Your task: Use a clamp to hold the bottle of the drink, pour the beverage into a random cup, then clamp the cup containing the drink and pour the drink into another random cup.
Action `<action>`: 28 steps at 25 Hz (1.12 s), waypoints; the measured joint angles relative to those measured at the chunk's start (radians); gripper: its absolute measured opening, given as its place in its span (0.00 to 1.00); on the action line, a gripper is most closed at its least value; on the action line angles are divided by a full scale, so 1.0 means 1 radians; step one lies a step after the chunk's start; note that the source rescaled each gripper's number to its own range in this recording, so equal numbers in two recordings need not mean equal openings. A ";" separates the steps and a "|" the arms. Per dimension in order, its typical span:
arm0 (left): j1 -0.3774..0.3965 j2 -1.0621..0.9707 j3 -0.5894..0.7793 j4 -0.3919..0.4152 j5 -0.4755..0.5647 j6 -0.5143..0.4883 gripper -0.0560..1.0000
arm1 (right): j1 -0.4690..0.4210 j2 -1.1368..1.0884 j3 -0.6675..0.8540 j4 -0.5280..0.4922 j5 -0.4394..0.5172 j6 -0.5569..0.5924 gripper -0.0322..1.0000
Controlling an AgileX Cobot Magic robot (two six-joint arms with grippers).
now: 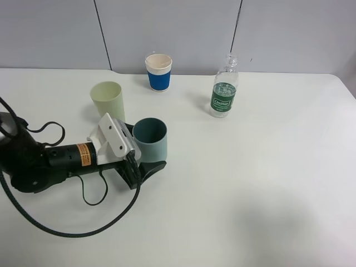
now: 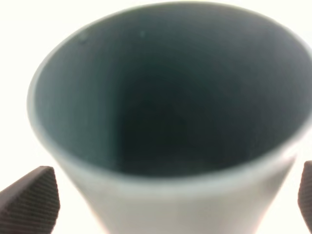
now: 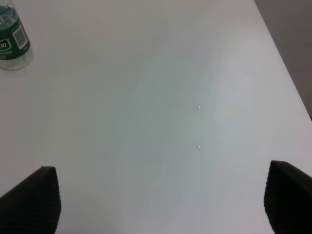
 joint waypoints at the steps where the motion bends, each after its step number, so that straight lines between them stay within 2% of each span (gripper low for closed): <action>1: 0.000 -0.018 0.029 -0.023 0.000 0.000 1.00 | 0.000 0.000 0.000 0.000 0.000 0.000 0.67; 8: 0.000 -0.151 0.216 -0.191 0.006 0.024 1.00 | 0.000 0.000 0.000 0.000 0.000 0.000 0.67; 14: 0.000 -0.294 0.318 -0.321 0.006 0.030 1.00 | 0.000 0.000 0.000 0.000 0.000 0.000 0.67; 22: 0.000 -0.540 0.363 -0.529 0.007 0.042 1.00 | 0.000 0.000 0.000 0.000 0.000 0.000 0.67; 28: 0.000 -0.710 0.365 -0.659 0.007 0.165 1.00 | 0.000 0.000 0.000 0.000 0.000 0.000 0.67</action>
